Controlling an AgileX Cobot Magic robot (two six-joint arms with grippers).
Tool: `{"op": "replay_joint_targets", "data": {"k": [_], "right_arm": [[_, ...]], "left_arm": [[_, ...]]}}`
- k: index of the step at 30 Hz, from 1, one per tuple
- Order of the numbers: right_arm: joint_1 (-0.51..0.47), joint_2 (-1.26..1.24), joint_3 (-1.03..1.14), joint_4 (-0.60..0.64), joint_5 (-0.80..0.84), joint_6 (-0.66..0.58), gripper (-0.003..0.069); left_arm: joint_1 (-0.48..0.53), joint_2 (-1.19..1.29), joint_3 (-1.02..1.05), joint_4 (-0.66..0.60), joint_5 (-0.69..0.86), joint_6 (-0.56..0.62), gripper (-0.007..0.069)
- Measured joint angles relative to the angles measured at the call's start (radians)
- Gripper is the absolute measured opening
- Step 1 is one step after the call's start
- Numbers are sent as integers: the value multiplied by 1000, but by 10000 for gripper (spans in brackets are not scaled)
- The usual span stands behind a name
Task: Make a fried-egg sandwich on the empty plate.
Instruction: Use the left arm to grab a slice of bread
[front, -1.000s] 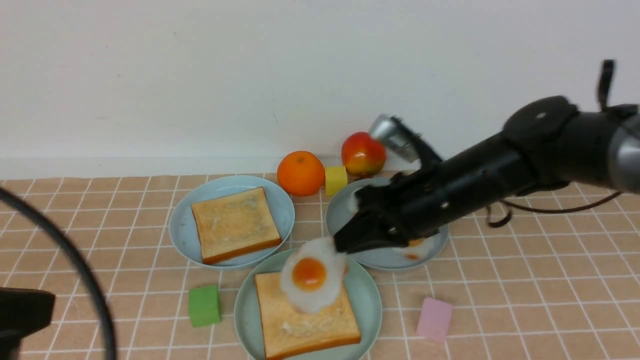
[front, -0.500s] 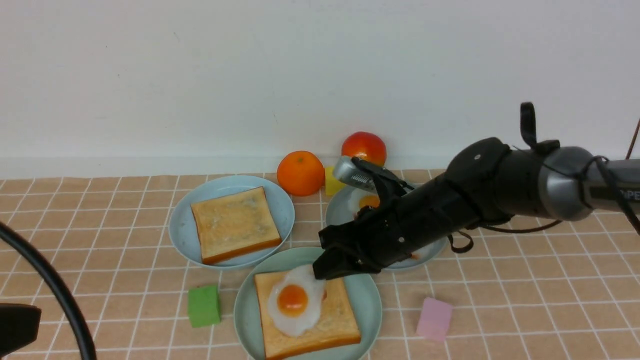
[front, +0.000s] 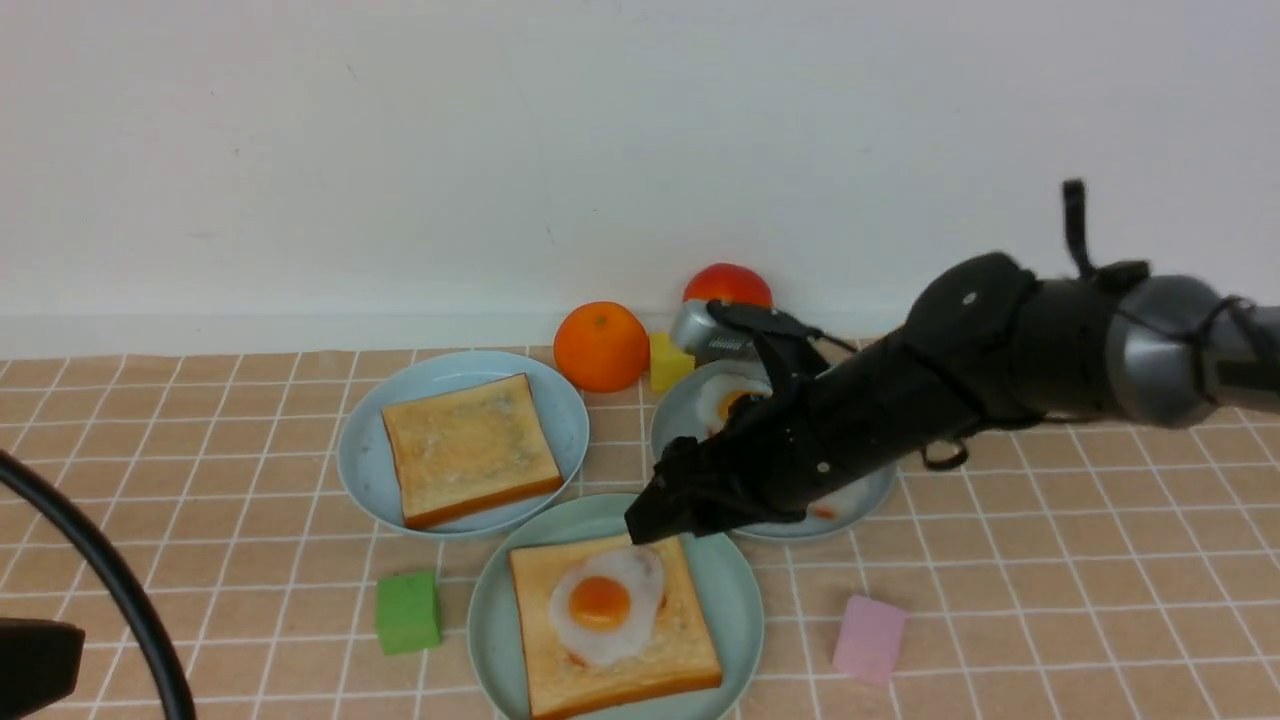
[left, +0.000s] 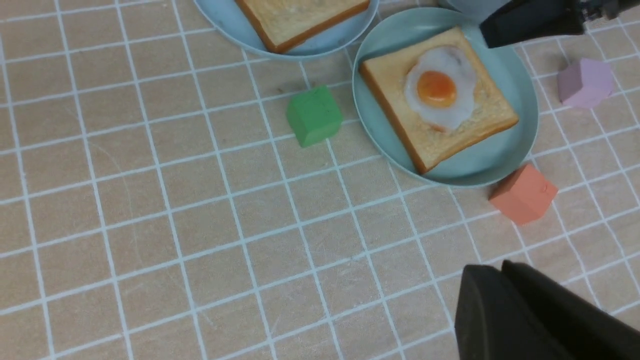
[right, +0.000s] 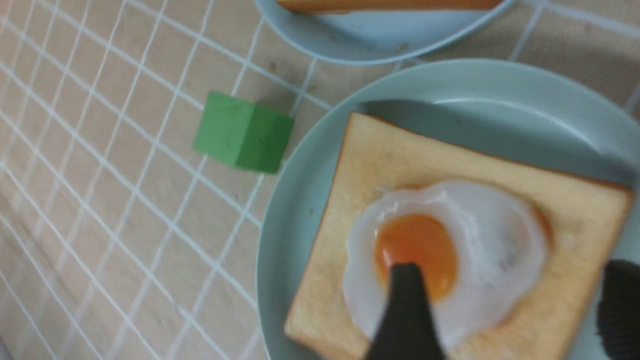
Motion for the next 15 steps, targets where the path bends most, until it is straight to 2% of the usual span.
{"op": "replay_joint_targets", "data": {"k": [2, 4, 7, 8, 11, 15], "right_arm": [[0, -27, 0, -46, 18, 3, 544], [0, -108, 0, -158, 77, 36, 570], [0, -207, 0, -314, 157, 138, 575], [0, -252, 0, -398, 192, 205, 575], [0, -372, 0, -556, 250, 354, 557], [0, -501, 0, -628, 284, 435, 504]], "left_arm": [[0, 0, 13, 0, -22, -3, 41], [0, 0, 51, 0, -90, -39, 48], [0, 4, 103, 0, -181, -140, 56], [0, 12, 123, 0, -215, -193, 61], [0, 76, 145, 10, -251, -317, 88], [0, 188, 148, 39, -265, -396, 144]]}}
